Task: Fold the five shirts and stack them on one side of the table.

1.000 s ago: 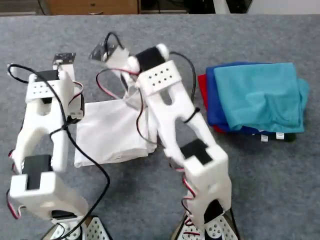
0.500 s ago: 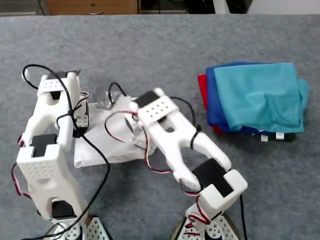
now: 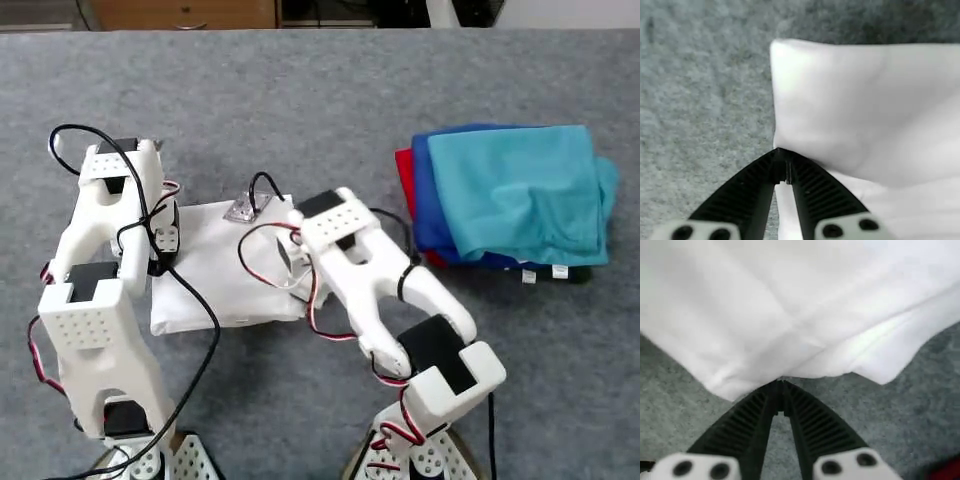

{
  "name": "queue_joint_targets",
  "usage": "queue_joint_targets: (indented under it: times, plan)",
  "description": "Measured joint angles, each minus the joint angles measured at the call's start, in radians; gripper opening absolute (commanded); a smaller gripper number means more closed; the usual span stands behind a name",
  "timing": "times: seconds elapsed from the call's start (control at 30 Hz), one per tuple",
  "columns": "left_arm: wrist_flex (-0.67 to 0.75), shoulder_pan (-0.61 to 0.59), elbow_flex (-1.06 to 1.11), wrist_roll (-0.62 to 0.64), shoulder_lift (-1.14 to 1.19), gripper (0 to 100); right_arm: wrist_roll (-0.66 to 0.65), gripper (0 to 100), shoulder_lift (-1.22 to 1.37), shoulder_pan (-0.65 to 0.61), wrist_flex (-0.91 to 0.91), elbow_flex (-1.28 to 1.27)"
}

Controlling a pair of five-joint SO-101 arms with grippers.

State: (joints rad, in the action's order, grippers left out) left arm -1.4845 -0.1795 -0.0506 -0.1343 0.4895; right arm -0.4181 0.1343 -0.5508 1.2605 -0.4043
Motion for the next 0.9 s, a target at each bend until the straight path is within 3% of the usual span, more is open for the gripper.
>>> queue_joint_targets:
  times: [0.23, 0.5, 0.73, 0.9]
  plan:
    - [0.0, 0.0, 0.0, 0.0, 0.0, 2, 0.002, 0.2, 0.0, 0.0, 0.236, 0.233]
    - [0.0, 0.0, 0.0, 0.0, 0.0, 2, 0.043, 0.2, 0.0, -0.08, 0.31, 0.315]
    - [-0.005, 0.0, -0.015, 0.003, 0.002, 2, 0.044, 0.2, 0.0, -0.107, 0.109, 0.13]
    - [-0.009, -0.006, -0.071, 0.002, 0.002, 2, 0.011, 0.2, 0.0, -0.061, -0.046, -0.046]
